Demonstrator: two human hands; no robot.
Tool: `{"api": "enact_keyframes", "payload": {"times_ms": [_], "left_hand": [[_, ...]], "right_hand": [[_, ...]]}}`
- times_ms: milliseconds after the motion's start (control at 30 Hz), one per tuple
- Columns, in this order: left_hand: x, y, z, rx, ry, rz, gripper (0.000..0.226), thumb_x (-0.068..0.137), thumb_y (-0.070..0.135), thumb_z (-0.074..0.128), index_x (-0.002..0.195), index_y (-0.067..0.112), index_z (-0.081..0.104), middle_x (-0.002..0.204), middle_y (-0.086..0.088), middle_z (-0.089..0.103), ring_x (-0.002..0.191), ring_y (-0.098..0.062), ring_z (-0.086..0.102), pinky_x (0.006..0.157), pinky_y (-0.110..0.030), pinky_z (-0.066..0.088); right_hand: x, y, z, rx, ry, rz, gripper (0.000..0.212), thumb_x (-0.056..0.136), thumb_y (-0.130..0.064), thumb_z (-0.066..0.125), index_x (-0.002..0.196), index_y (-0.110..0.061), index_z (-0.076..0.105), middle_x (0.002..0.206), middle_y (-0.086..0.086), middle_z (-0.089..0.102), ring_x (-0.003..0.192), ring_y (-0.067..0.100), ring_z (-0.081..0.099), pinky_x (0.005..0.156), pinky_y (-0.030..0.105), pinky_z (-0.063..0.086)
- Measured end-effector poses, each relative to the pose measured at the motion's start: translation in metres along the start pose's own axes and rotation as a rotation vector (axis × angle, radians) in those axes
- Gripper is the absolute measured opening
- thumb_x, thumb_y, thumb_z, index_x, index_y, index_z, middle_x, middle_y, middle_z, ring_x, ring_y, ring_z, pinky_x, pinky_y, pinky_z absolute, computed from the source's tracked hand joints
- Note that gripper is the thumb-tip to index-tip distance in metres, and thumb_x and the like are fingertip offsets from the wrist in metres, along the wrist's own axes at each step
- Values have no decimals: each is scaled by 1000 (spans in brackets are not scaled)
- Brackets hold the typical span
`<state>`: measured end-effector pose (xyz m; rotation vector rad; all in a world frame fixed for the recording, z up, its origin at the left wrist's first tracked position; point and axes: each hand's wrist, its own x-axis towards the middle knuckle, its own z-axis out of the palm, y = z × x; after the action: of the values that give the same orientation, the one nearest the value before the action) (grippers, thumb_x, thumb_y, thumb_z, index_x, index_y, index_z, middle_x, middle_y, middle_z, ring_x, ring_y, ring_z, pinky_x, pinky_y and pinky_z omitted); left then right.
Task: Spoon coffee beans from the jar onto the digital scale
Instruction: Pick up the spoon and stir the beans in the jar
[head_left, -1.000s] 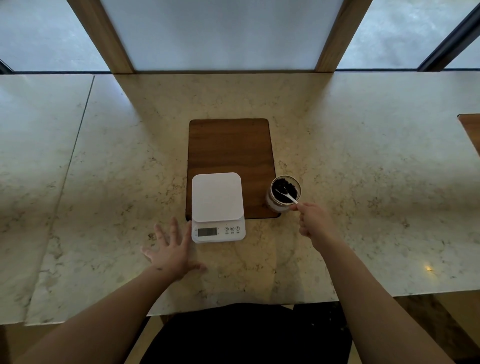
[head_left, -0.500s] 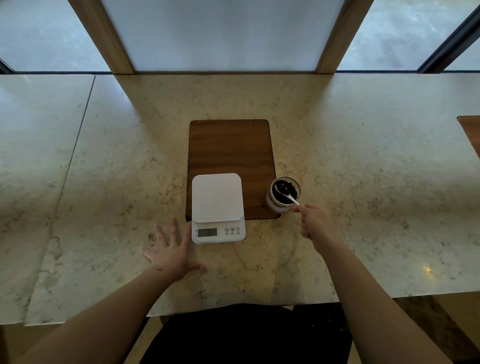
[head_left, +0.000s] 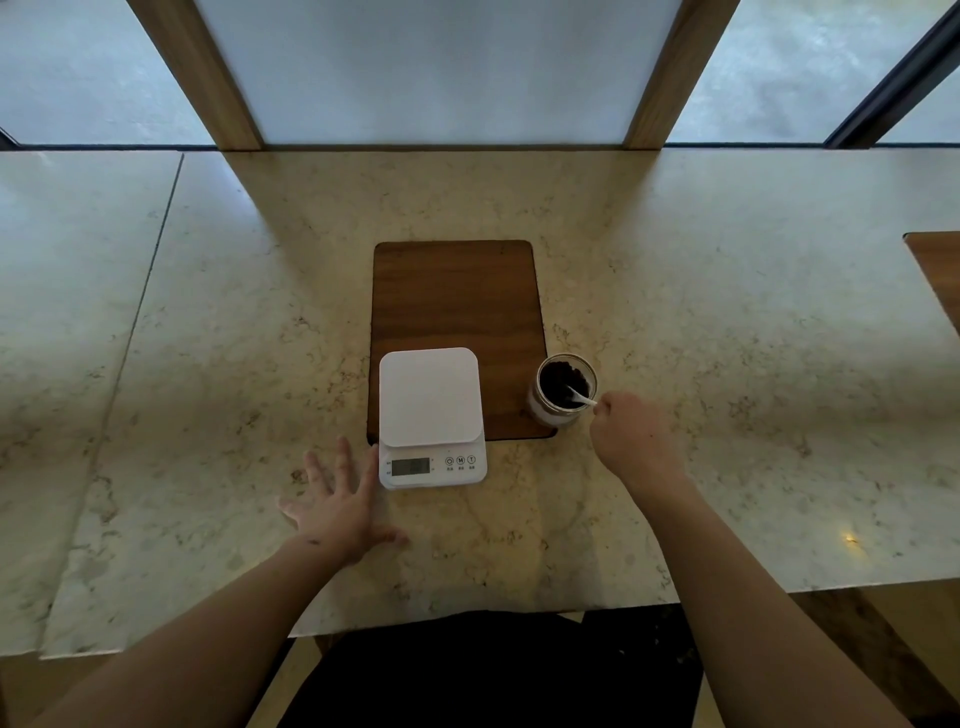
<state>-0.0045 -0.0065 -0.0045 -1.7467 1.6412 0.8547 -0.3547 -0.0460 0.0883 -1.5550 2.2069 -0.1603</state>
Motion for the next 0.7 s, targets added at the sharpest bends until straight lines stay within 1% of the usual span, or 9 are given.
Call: {"api": "enact_keyframes", "payload": {"times_ms": [67,133,200,267,333,400,433,600,700], "left_hand": [[0,0,0,-2,0,-2,139,48,101,45,128,49,-56,145,-3,-60,136,-47,-46,107,-87,6],[1,-1,1,-2,2,-4,139,47,102,44,128,49,-55,144,-2,-60,136,-47,-47,107,-87,6],[2,-2,2,-4,5,2,139,46,103,44,129,49,-55,143,-2,-62,136,-46,-48,107,-87,6],[4,-3,3,-12,7,8,139,45,103,43,129,50,-55,141,-1,-63,135,-46,-49,106,-87,5],[5,-3,3,-11,5,4,140,44,104,43,128,50,-55,141,-1,-63,134,-47,-49,105,-87,4],[5,-3,3,-7,4,-1,141,44,104,43,128,49,-56,142,-1,-62,135,-47,-49,106,-87,4],[5,-3,3,-3,4,-2,141,45,104,44,128,49,-56,143,-2,-61,135,-47,-48,106,-87,5],[4,-2,2,8,-7,-10,141,46,105,43,131,48,-54,148,-4,-57,137,-49,-45,107,-87,6],[3,-1,1,10,-8,-4,141,47,104,44,133,48,-53,147,-4,-58,135,-48,-48,107,-88,5]], "right_hand": [[2,0,0,115,-33,53,25,88,-8,43,68,-5,56,64,10,57,62,29,54,50,32,35],[4,0,-1,210,-45,108,26,86,-7,42,81,1,66,75,18,66,68,33,59,54,32,38],[6,3,0,264,-47,130,28,86,-6,43,90,5,68,80,21,69,65,30,56,55,32,37],[6,7,2,308,-51,136,28,88,-6,45,90,5,70,72,16,66,62,23,51,56,32,36],[5,10,3,359,-64,162,28,90,-10,47,84,-5,74,65,5,63,57,19,52,52,28,36],[5,11,5,398,-73,190,29,93,-14,48,82,-18,74,60,0,61,52,15,52,49,27,34],[5,12,6,416,-76,201,30,94,-16,48,80,-20,74,57,-2,59,49,14,50,48,26,34],[5,15,9,541,-98,278,32,95,-20,50,73,-20,74,47,-6,46,47,15,42,48,31,35],[6,14,9,603,-109,320,33,95,-19,51,72,-17,74,36,-13,40,42,13,37,44,29,32]]}}
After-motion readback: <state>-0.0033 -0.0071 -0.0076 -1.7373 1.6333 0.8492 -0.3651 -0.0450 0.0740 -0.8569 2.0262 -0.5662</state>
